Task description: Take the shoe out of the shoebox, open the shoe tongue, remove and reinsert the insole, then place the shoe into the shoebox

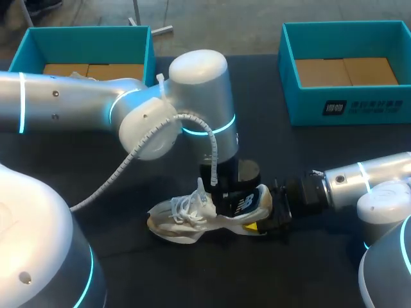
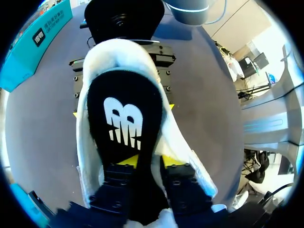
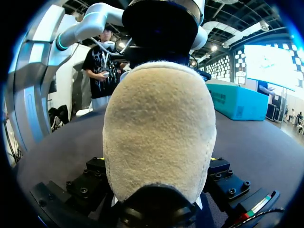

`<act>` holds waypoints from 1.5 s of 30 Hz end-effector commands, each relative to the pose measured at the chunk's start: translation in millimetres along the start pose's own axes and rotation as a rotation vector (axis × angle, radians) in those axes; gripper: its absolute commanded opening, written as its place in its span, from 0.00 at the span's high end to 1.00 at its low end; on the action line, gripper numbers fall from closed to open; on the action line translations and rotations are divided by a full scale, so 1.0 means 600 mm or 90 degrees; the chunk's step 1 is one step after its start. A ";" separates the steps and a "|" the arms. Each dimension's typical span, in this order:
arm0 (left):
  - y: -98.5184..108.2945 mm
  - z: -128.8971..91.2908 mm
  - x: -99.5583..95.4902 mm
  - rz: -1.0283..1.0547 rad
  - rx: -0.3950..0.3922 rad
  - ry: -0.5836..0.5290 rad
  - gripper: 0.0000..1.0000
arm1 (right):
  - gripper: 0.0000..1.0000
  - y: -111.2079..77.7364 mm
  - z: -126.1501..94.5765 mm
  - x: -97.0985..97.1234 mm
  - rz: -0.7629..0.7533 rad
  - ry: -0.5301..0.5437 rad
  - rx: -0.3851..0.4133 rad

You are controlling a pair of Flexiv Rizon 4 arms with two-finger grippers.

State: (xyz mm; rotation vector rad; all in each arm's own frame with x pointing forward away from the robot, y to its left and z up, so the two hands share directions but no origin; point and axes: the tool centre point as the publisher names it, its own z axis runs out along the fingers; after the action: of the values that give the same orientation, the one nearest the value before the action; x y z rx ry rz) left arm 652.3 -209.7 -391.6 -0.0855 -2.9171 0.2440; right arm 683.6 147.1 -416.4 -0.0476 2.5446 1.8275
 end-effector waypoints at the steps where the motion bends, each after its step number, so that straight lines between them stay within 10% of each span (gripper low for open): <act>1: -0.008 0.007 0.006 -0.001 0.003 -0.018 0.59 | 1.00 0.001 0.002 -0.001 0.001 0.000 0.004; 18: -0.009 0.041 -0.019 -0.028 -0.040 -0.145 0.66 | 1.00 0.001 0.002 -0.001 0.001 0.000 0.004; 26: 0.002 0.031 -0.034 -0.053 -0.053 -0.180 1.00 | 1.00 0.001 0.002 -0.001 0.001 0.000 0.004; 45: 0.023 -0.035 -0.017 -0.058 0.053 -0.094 1.00 | 1.00 0.001 0.002 -0.001 0.001 0.000 0.004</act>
State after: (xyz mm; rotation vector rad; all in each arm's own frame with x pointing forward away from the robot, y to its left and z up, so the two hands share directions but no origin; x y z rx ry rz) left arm 662.3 -208.6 -384.0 0.0908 -3.0777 0.2745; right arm 684.0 146.7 -416.3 -0.0465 2.5442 1.8279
